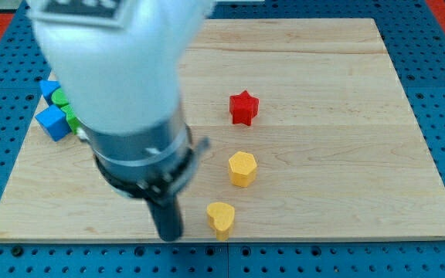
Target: Push the red circle down a bit
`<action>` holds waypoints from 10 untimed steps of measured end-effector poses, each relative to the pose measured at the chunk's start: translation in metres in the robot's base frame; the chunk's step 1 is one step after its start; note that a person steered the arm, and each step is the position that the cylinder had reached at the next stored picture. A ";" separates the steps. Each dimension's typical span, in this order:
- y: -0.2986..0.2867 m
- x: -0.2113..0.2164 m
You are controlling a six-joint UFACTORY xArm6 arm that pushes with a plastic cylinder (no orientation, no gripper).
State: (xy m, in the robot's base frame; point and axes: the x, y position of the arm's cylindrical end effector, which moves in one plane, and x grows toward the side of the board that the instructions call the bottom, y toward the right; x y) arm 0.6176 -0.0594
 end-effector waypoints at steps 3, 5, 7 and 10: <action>0.061 -0.024; 0.015 -0.021; -0.005 -0.118; -0.064 -0.169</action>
State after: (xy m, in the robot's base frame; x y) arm 0.4484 -0.1235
